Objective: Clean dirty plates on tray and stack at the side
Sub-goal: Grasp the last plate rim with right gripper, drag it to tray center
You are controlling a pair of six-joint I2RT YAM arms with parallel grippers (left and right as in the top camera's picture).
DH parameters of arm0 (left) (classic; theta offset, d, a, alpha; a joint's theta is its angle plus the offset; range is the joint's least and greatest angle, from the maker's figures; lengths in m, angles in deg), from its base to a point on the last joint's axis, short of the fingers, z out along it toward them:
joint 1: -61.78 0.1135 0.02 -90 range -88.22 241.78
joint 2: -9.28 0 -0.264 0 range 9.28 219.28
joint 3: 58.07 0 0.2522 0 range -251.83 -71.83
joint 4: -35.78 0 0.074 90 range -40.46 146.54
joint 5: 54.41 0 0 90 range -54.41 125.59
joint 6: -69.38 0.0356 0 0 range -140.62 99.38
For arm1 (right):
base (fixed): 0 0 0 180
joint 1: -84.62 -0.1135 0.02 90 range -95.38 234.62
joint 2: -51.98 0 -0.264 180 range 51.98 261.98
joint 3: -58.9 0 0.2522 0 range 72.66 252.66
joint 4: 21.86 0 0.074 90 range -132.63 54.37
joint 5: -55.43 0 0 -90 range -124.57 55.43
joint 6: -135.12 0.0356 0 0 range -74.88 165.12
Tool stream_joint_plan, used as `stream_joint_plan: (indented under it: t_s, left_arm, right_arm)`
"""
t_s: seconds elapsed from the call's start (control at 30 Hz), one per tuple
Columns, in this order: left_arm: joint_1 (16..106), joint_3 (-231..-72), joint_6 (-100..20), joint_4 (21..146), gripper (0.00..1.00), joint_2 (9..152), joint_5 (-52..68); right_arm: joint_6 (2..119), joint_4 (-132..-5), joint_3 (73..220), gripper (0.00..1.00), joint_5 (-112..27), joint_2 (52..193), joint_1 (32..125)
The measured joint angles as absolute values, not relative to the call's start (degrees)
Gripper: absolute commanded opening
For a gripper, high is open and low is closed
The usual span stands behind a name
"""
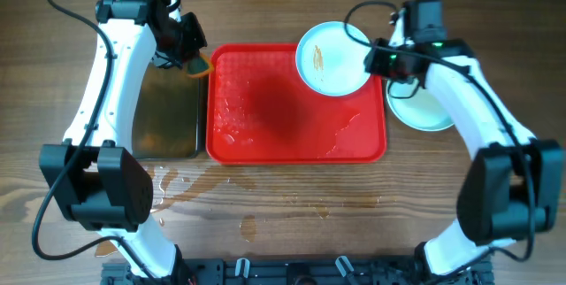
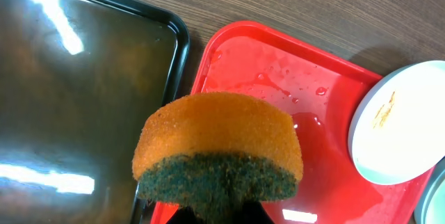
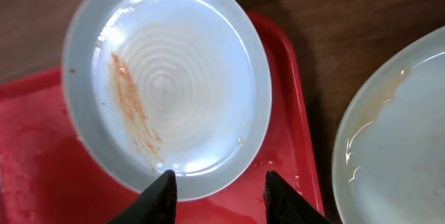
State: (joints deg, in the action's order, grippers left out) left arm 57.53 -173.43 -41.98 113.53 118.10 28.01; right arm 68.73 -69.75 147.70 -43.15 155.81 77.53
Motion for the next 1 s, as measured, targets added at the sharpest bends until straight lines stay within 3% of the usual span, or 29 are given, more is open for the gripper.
stream_joint_plan:
  t_s: [0.07, 0.2, 0.47, 0.7, 0.73, 0.8, 0.83, 0.9, 1.0]
  left_arm:
    - [57.53, -173.43, -41.98, 113.48, 0.04, 118.10, 28.01]
    - [57.53, -173.43, -42.01, 113.40, 0.04, 118.10, 28.01]
    - [57.53, -173.43, -41.98, 113.09, 0.04, 118.10, 28.01]
    - [57.53, -173.43, -42.01, 112.89, 0.04, 118.10, 28.01]
    - [57.53, -173.43, -41.98, 112.89, 0.04, 118.10, 28.01]
    - [57.53, -173.43, -41.98, 112.89, 0.04, 118.10, 28.01]
    - [57.53, -173.43, -41.98, 112.89, 0.04, 118.10, 28.01]
    - [57.53, -173.43, -41.98, 112.81, 0.04, 118.10, 28.01]
    - [57.53, -173.43, -41.98, 112.41, 0.04, 118.10, 28.01]
  right_arm:
    - [69.52, -68.36, 147.70, 0.38, -41.55, 159.16, 76.48]
    - [70.31, -68.14, 147.70, 0.15, -40.92, 164.42, 76.02]
    - [73.02, -69.41, 147.70, 0.04, -42.16, 166.26, 76.02]
    - [73.30, -78.59, 147.95, 0.05, -47.50, 166.43, 71.54]
    - [73.15, -79.68, 147.95, 0.14, -47.89, 166.43, 69.62]
    - [72.25, -80.88, 148.03, 0.42, -48.37, 166.41, 67.01]
    - [71.18, -81.73, 148.27, 0.48, -48.55, 166.41, 66.47]
    - [66.53, -81.69, 150.72, 0.48, -48.53, 166.13, 66.69]
    - [58.70, -74.15, 153.87, 0.35, -47.06, 165.58, 67.01]
